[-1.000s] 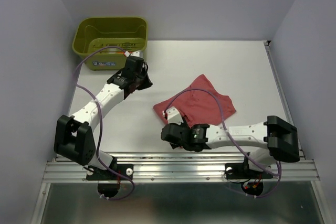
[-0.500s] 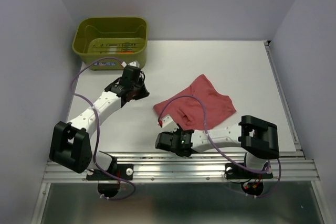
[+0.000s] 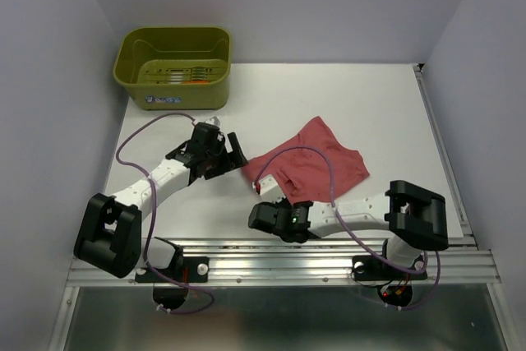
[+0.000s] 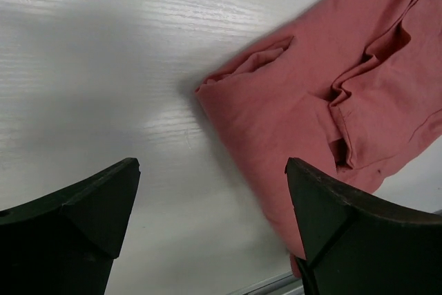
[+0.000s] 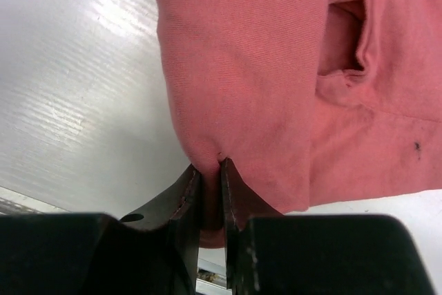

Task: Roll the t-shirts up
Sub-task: Roll the T-shirt to the center of the board.

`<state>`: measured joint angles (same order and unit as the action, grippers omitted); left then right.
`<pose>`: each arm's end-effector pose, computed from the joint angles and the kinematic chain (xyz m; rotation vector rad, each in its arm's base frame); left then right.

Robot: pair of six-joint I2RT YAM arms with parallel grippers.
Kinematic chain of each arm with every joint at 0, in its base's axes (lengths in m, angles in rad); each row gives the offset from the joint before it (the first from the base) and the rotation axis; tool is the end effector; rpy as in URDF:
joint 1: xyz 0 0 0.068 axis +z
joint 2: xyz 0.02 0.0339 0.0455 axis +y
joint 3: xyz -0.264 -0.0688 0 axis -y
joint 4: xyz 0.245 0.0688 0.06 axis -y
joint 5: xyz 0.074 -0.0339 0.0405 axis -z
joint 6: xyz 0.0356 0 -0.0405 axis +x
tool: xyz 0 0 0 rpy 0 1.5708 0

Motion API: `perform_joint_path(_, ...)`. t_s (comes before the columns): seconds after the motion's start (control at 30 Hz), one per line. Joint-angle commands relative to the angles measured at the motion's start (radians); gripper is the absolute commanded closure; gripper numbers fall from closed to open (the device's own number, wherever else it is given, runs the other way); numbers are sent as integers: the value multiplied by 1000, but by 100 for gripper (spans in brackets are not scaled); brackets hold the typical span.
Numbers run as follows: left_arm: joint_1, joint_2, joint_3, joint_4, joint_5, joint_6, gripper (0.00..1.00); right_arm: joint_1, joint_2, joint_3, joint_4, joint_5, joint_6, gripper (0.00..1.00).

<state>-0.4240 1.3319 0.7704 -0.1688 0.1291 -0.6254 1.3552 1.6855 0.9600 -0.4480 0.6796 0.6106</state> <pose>0.2518 -0.1187 0.2174 -0.1717 2.3861 -0.6691 0.0887 0.3006 0.1643 -0.7037 2.2649 -0.0676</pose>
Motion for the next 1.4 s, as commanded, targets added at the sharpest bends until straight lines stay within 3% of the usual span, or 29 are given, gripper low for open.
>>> perform_joint_path(0.0,-1,-59,-48,123,70,-25,1,-56,-136,-39,132,-89,21,99)
perform_joint_path(0.17,-2,-42,-95,161,101,-39,1,-131,-236,-99,230,-213,12,99)
perform_joint_path(0.4,-4,-34,-163,351,187,-102,1,-169,-274,-122,273,-314,18,99)
perform_joint_path(0.83,-15,139,-158,519,218,-152,2,-179,-290,-135,292,-350,32,99)
perform_joint_path(0.97,-16,174,-138,531,216,-158,8,-179,-293,-144,292,-344,29,99)
perform_joint_path(1.07,-16,203,-119,537,208,-165,24,-179,-284,-155,289,-341,25,99)
perform_joint_path(1.2,-21,243,-91,534,208,-168,65,-179,-265,-149,243,-301,21,99)
perform_joint_path(1.27,-22,251,-79,519,198,-177,83,-179,-265,-144,217,-284,14,89)
perform_joint_path(1.3,-22,251,-76,516,195,-181,97,-179,-267,-142,210,-279,9,77)
perform_joint_path(1.37,-25,245,-71,499,182,-188,100,-179,-271,-135,184,-262,-15,62)
